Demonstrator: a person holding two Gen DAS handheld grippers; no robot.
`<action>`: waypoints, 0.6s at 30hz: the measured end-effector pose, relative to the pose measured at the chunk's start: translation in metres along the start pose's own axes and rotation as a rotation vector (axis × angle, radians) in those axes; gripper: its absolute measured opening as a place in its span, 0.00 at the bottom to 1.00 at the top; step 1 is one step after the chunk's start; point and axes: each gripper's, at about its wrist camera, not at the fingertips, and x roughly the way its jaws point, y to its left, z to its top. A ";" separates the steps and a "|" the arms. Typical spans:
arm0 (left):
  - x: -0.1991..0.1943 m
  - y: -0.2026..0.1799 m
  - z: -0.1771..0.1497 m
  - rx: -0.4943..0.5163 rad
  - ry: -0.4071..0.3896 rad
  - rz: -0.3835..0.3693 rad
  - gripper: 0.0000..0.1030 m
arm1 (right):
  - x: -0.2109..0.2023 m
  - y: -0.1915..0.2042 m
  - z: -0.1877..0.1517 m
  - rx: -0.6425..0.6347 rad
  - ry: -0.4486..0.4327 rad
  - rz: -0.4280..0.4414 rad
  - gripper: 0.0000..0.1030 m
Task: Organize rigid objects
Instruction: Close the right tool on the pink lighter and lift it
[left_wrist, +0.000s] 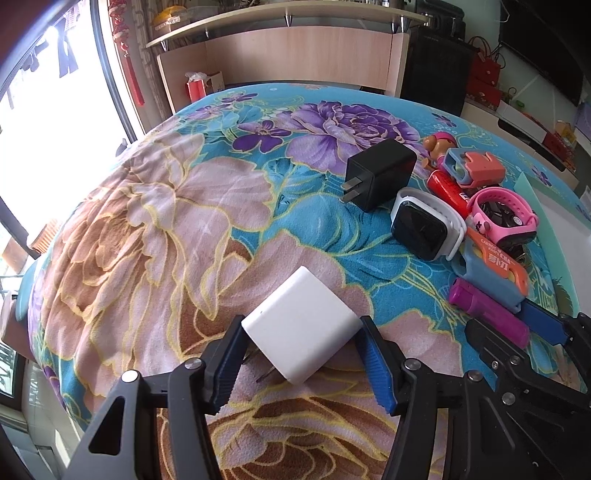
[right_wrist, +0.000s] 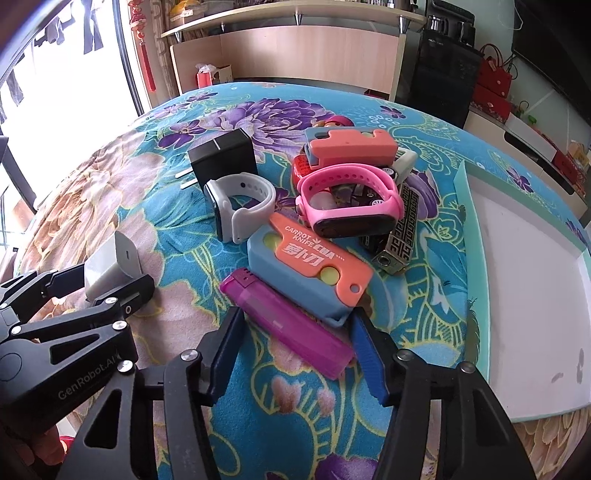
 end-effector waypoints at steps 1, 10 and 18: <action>0.000 0.000 0.000 0.000 -0.001 0.001 0.62 | -0.001 0.000 -0.001 0.001 -0.004 0.005 0.49; -0.002 0.000 0.001 -0.017 -0.001 0.001 0.61 | -0.008 -0.009 -0.003 0.065 -0.023 0.096 0.32; -0.005 0.000 0.001 -0.030 0.001 0.003 0.61 | -0.017 -0.010 -0.005 0.099 -0.049 0.201 0.19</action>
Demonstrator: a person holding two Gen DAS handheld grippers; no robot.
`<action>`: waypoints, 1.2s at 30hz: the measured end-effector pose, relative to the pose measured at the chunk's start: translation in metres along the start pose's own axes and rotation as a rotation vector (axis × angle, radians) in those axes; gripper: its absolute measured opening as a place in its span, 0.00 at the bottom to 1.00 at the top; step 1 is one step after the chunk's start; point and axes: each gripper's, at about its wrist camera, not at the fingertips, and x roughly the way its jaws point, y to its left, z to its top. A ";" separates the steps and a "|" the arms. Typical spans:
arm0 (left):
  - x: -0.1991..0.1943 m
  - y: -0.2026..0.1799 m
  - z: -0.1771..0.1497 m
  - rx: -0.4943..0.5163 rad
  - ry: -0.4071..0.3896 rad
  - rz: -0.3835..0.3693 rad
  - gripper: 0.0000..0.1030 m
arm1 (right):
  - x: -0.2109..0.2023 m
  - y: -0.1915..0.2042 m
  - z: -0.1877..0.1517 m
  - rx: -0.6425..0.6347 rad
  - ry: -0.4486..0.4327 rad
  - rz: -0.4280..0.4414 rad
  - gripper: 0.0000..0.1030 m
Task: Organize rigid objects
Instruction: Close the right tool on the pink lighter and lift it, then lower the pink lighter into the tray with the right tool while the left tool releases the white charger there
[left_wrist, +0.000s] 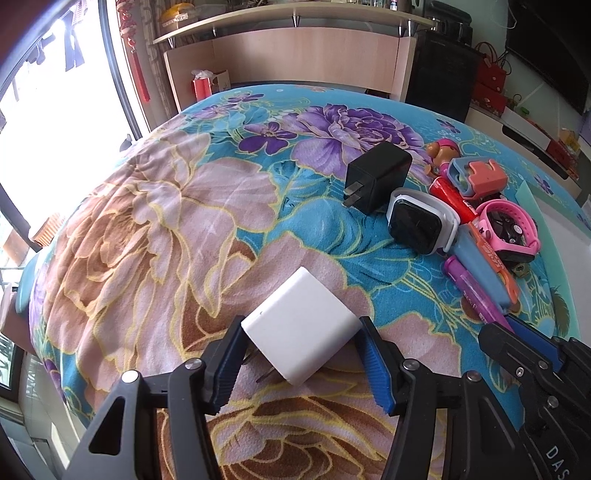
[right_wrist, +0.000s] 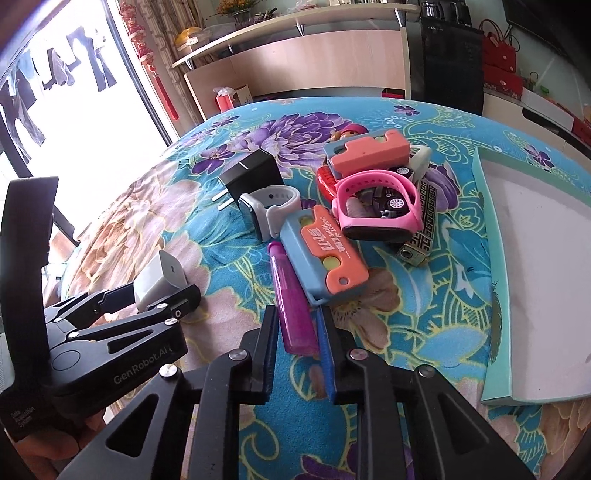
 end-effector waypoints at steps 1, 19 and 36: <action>0.000 0.000 0.000 -0.001 0.000 0.000 0.61 | -0.001 0.001 0.000 -0.001 -0.005 0.006 0.18; -0.015 0.002 0.005 -0.024 -0.035 -0.005 0.60 | -0.034 -0.007 0.010 0.058 -0.105 0.099 0.10; -0.061 -0.062 0.053 0.083 -0.145 -0.088 0.60 | -0.095 -0.069 0.055 0.196 -0.346 -0.015 0.11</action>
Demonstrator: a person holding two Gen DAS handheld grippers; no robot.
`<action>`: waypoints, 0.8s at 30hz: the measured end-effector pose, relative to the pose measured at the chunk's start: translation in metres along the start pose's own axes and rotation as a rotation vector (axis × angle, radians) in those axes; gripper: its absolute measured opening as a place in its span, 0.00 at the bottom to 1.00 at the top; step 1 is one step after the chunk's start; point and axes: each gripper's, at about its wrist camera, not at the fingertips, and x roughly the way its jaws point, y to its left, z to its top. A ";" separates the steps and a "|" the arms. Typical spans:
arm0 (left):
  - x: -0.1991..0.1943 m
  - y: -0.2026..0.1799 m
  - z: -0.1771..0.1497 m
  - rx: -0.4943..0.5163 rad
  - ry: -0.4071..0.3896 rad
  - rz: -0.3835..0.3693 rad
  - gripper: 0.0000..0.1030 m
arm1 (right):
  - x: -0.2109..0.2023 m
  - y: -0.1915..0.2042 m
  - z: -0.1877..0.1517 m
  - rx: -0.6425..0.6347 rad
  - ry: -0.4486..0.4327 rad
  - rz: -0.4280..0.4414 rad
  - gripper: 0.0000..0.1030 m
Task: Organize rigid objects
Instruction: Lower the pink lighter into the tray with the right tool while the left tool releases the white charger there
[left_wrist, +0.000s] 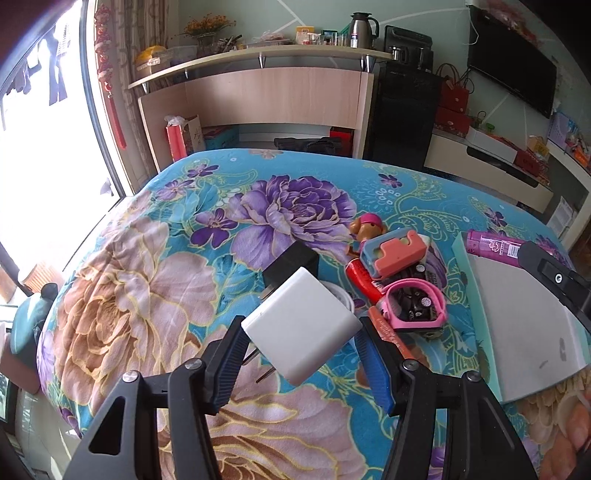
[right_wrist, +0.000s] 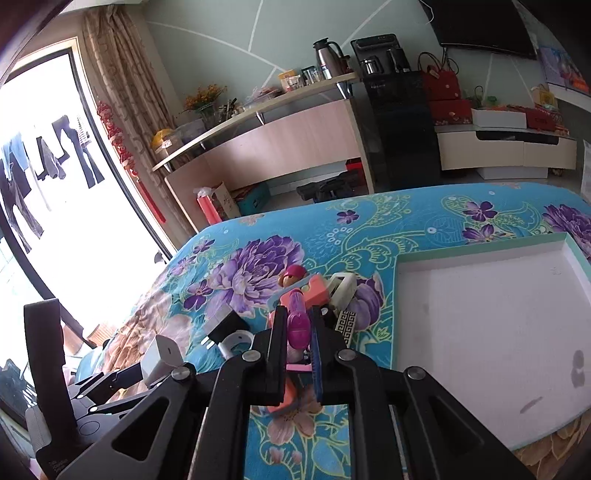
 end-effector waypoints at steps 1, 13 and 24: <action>-0.001 -0.009 0.004 0.015 -0.006 -0.008 0.60 | -0.003 -0.005 0.004 0.005 -0.021 -0.016 0.11; 0.012 -0.140 0.024 0.248 0.004 -0.096 0.61 | -0.023 -0.114 0.005 0.162 -0.077 -0.330 0.11; 0.038 -0.237 0.026 0.382 0.025 -0.164 0.61 | -0.048 -0.197 -0.008 0.354 -0.089 -0.421 0.11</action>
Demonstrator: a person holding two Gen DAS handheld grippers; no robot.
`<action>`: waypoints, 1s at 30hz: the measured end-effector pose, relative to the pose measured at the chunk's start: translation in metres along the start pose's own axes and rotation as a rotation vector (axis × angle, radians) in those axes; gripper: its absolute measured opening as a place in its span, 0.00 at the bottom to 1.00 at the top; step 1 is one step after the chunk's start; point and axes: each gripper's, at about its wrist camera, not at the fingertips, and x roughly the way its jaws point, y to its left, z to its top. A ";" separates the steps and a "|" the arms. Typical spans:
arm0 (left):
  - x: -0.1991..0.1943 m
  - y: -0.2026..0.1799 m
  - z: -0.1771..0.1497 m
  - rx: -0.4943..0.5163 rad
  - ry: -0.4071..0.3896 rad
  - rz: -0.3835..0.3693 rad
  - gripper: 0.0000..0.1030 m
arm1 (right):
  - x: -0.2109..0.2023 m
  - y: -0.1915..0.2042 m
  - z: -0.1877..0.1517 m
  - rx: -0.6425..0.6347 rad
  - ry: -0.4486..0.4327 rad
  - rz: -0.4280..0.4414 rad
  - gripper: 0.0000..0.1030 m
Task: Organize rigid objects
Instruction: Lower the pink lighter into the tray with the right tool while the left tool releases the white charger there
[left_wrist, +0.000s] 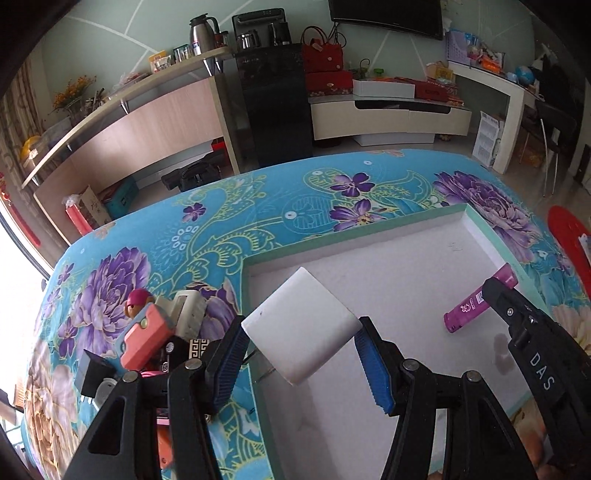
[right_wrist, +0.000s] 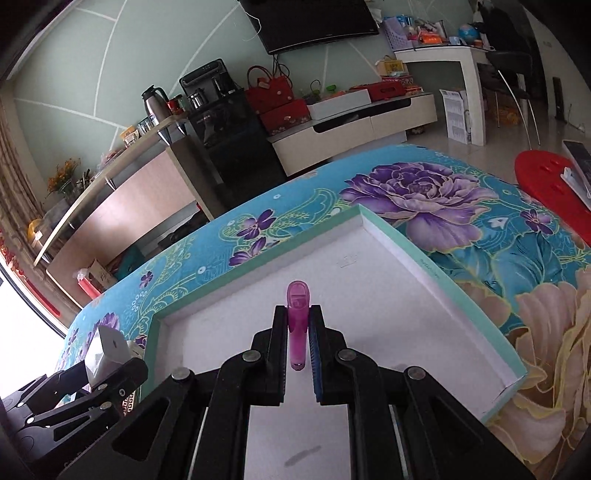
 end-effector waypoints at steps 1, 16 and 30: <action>0.004 -0.004 0.002 0.006 0.003 -0.002 0.61 | 0.000 -0.003 0.000 0.004 0.003 -0.005 0.11; 0.049 -0.018 -0.005 -0.014 0.103 0.024 0.61 | -0.006 -0.011 0.003 -0.063 0.060 -0.006 0.13; 0.034 0.005 -0.003 -0.107 0.074 0.024 0.73 | -0.014 0.000 0.004 -0.160 0.031 -0.038 0.55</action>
